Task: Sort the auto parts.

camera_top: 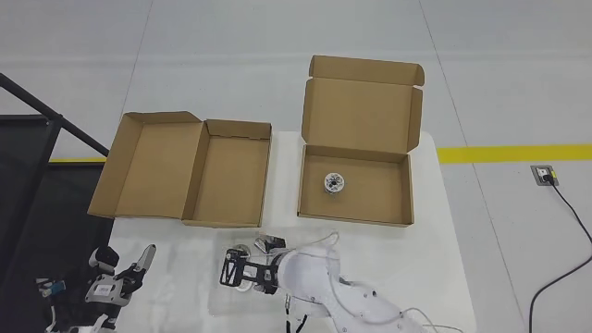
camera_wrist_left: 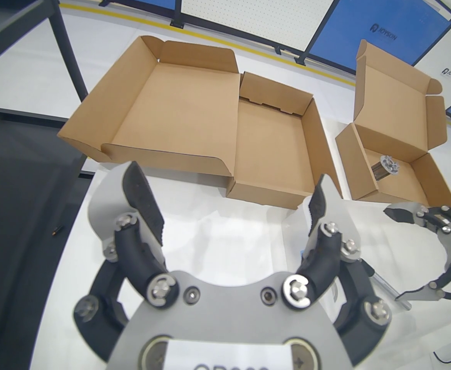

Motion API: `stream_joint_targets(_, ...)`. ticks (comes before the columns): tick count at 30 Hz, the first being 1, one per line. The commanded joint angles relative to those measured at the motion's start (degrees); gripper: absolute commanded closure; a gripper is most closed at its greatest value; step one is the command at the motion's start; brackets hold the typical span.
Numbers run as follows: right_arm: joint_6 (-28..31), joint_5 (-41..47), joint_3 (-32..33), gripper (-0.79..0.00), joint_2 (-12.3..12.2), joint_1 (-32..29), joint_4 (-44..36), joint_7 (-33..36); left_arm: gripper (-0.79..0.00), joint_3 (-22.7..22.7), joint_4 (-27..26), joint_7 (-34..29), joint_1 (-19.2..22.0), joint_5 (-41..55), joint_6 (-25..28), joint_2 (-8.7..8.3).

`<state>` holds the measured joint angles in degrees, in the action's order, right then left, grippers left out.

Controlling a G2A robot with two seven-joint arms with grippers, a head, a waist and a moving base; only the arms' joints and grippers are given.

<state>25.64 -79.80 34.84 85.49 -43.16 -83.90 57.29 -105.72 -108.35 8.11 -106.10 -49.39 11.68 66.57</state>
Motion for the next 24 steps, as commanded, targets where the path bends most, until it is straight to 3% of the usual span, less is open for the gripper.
stream_joint_targets(1, -0.77, 1.84, -0.18, -0.785, 0.55, 0.77, 2.39, 1.77, -0.785, 0.00, 0.00, 0.00, 0.00, 0.00, 0.00, 0.00)
stream_joint_targets(2, -1.18, 2.51, -0.30, -0.785, 0.84, 1.08, 3.22, 1.91, -0.785, 0.00, 0.00, 0.00, 0.00, 0.00, 0.00, 0.00)
stream_joint_targets(4, -1.32, 3.88, -0.32, -0.674, 1.26, 1.59, 5.36, 1.63, -0.785, 0.00, 0.00, 0.00, 0.00, 0.00, 0.00, 0.00)
stream_joint_targets(6, -1.55, 4.66, -0.51, -0.622, 1.66, 1.99, 7.20, 1.53, -0.785, 0.00, 0.00, 0.00, 0.00, 0.00, 0.00, 0.00)
stream_joint_targets(9, -2.43, 5.13, -1.16, -0.650, 2.30, 2.60, 9.39, 2.85, -0.785, 0.00, 0.00, 0.00, 0.00, 0.00, 0.00, 0.00)
stream_joint_targets(11, -3.24, 5.98, -1.51, -0.536, 2.79, 2.92, 10.43, 3.92, -0.785, 0.00, 0.00, 0.00, 0.00, 0.00, 0.00, 0.00)
stream_joint_targets(15, -5.78, 7.28, -1.56, -0.456, 3.66, 3.82, 13.07, 6.27, -0.785, 0.00, 0.00, 0.00, 0.00, 0.00, 0.00, 0.00)
stream_joint_targets(16, -6.42, 7.46, -1.59, -0.391, 3.87, 4.04, 13.62, 6.67, -0.785, 0.00, 0.00, 0.00, 0.00, 0.00, 0.00, 0.00)
stream_joint_targets(24, -7.11, 8.19, -2.49, -0.357, 5.19, 5.17, 16.99, 8.59, -0.785, 0.00, 0.00, 0.00, 0.00, 0.00, 0.00, 0.00)
